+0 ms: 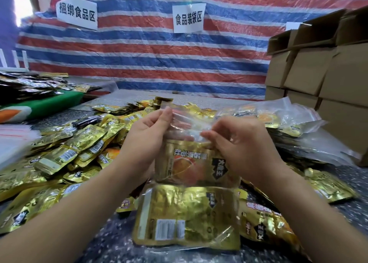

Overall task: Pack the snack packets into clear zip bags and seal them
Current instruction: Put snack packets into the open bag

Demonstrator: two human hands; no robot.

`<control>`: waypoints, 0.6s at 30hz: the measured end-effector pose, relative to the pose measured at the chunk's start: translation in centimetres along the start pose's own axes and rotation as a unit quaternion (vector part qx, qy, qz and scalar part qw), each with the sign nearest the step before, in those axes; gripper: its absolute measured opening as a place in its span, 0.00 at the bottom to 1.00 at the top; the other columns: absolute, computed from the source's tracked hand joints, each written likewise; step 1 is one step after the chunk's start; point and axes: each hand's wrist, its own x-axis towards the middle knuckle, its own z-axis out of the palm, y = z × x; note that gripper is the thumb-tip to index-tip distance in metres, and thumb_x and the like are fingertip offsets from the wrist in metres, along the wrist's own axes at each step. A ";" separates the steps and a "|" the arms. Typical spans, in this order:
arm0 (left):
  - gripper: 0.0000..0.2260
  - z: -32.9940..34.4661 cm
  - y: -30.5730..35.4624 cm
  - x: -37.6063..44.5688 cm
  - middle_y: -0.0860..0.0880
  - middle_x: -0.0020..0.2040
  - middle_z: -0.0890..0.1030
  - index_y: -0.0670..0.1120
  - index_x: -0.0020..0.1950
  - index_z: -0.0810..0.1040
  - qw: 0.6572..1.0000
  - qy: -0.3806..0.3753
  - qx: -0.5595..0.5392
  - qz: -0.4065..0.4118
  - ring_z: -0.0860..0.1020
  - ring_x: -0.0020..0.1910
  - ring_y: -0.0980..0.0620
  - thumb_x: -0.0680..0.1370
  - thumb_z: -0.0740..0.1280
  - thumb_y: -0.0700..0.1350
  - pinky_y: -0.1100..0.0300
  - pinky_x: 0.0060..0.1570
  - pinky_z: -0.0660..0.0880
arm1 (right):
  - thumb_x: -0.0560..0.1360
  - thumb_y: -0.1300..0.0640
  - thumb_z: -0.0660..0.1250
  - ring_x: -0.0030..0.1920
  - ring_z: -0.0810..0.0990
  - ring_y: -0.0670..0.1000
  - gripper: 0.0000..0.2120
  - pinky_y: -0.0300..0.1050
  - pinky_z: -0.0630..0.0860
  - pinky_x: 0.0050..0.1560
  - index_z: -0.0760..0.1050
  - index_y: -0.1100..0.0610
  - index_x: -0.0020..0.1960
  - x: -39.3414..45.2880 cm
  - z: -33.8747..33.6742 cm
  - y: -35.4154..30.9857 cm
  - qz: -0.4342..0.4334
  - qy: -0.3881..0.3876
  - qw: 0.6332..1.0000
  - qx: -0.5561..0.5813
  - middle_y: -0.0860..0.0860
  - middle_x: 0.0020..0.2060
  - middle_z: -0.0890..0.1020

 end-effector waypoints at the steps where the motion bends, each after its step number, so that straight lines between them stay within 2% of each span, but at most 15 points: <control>1: 0.16 0.1 0.2 0.0 0.41 0.43 0.86 0.47 0.42 0.86 1.000 -0.002 -0.013 -0.002 0.85 0.37 0.44 0.81 0.61 0.47 0.54 0.35 0.82 | 0.75 0.48 0.72 0.30 0.76 0.49 0.12 0.51 0.73 0.45 0.79 0.55 0.38 0.1 0.0 -0.1 -0.023 0.042 0.999 -0.011 0.45 0.30 0.80; 3: 0.16 0.2 0.4 0.0 0.41 0.44 0.86 0.48 0.42 0.86 1.000 -0.009 -0.025 -0.010 0.85 0.37 0.45 0.82 0.61 0.47 0.51 0.38 0.83 | 0.75 0.50 0.72 0.31 0.76 0.50 0.10 0.57 0.72 0.47 0.80 0.56 0.39 0.2 -0.2 0.0 -0.047 0.107 0.993 -0.027 0.47 0.31 0.80; 5: 0.15 0.2 0.6 0.1 0.41 0.46 0.86 0.45 0.46 0.85 0.999 -0.015 -0.034 -0.020 0.85 0.37 0.44 0.82 0.61 0.47 0.49 0.39 0.83 | 0.77 0.53 0.70 0.33 0.76 0.50 0.10 0.60 0.73 0.42 0.80 0.58 0.41 0.4 -0.3 0.2 -0.056 0.132 0.990 -0.013 0.49 0.32 0.80; 7: 0.13 0.1 0.6 0.0 0.40 0.45 0.86 0.41 0.51 0.82 0.999 -0.018 -0.033 -0.021 0.85 0.37 0.45 0.81 0.61 0.47 0.52 0.37 0.83 | 0.78 0.56 0.68 0.33 0.75 0.50 0.09 0.53 0.73 0.37 0.79 0.60 0.43 0.5 -0.1 0.4 -0.057 0.132 0.989 0.030 0.51 0.32 0.79; 9: 0.13 -0.1 0.4 0.1 0.41 0.45 0.86 0.41 0.51 0.81 1.000 -0.021 -0.003 -0.014 0.85 0.38 0.45 0.81 0.61 0.48 0.53 0.38 0.83 | 0.79 0.58 0.67 0.33 0.73 0.48 0.08 0.47 0.71 0.34 0.79 0.61 0.44 0.5 0.2 0.6 -0.050 0.135 0.988 0.046 0.52 0.32 0.78; 11: 0.13 -0.3 0.0 0.1 0.41 0.47 0.86 0.42 0.51 0.81 0.999 -0.021 0.031 -0.011 0.85 0.41 0.44 0.80 0.62 0.50 0.53 0.41 0.83 | 0.79 0.58 0.67 0.32 0.73 0.47 0.09 0.45 0.70 0.33 0.79 0.62 0.44 0.5 0.6 1.0 -0.031 0.129 0.990 0.044 0.52 0.32 0.79; 14: 0.13 -0.6 -0.4 0.3 0.42 0.46 0.86 0.43 0.49 0.83 0.998 -0.009 0.061 -0.005 0.85 0.42 0.45 0.81 0.61 0.49 0.56 0.38 0.82 | 0.78 0.58 0.69 0.33 0.76 0.50 0.08 0.50 0.74 0.35 0.81 0.63 0.44 0.4 0.9 1.7 0.008 0.100 0.994 0.041 0.53 0.34 0.80; 16: 0.13 -0.8 -0.4 0.4 0.42 0.47 0.86 0.45 0.48 0.84 0.997 -0.003 0.076 -0.010 0.85 0.41 0.46 0.82 0.61 0.48 0.58 0.37 0.81 | 0.76 0.60 0.71 0.36 0.78 0.53 0.04 0.53 0.77 0.38 0.82 0.62 0.45 0.3 0.9 2.0 0.038 0.073 0.995 0.056 0.54 0.37 0.81; 18: 0.13 -1.0 -0.4 0.4 0.42 0.46 0.86 0.45 0.48 0.83 0.996 -0.001 0.086 -0.019 0.86 0.41 0.47 0.82 0.61 0.47 0.59 0.37 0.81 | 0.75 0.62 0.72 0.39 0.79 0.51 0.01 0.51 0.78 0.41 0.82 0.60 0.46 0.3 0.9 2.0 0.065 0.052 0.994 0.070 0.53 0.38 0.81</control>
